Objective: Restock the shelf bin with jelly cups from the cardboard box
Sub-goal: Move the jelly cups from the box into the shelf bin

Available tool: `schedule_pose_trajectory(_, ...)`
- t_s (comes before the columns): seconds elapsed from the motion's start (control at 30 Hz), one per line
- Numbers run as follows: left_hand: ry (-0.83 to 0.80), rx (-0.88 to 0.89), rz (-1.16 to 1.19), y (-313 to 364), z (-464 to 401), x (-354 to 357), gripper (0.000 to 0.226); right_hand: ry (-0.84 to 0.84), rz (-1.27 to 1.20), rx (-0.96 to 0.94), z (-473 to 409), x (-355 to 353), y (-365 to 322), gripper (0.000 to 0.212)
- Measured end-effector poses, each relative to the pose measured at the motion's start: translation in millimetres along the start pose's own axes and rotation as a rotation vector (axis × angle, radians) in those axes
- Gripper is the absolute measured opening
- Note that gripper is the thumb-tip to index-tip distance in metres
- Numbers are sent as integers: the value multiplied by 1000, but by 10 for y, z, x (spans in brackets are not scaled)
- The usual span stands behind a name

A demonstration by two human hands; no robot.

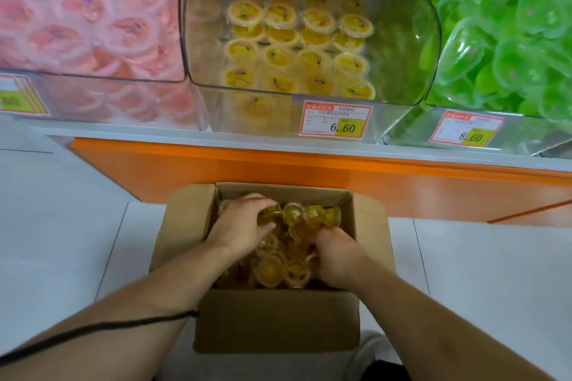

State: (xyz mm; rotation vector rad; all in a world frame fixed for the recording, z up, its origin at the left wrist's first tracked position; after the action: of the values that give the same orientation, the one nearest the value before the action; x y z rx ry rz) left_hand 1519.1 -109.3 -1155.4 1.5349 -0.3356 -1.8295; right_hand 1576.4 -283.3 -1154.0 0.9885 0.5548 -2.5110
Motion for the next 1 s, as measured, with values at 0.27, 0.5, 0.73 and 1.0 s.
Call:
schedule_pose_trajectory(0.27,147,-49,-101,3,-126,25,4,36,58,27,-93,48,48,25)
schedule_pose_trajectory(0.5,139,-90,-5,23,37,-127,3,140,-139,49,30,-304,73,28)
schedule_pose_trajectory(0.73,16,-202,324,324,309,-522,8,198,-484,23,424,-906,-37,15)
schedule_pose_trajectory(1.0,-13,-157,800,1092,789,-1246,18,271,-828,-177,1240,-1513,-457,10)
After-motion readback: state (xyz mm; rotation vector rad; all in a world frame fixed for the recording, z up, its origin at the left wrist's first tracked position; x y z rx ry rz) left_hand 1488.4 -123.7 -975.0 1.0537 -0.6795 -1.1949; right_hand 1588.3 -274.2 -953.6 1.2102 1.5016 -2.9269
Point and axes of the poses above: each hand's wrist, its own z-axis away from the middle knuckle, its own x-axis out of the palm, y = z × x, the point moved 8 cm from there along -z, towards the middle knuckle, and after that the axes turned 5 degrees about x, right-handed, at the moved point
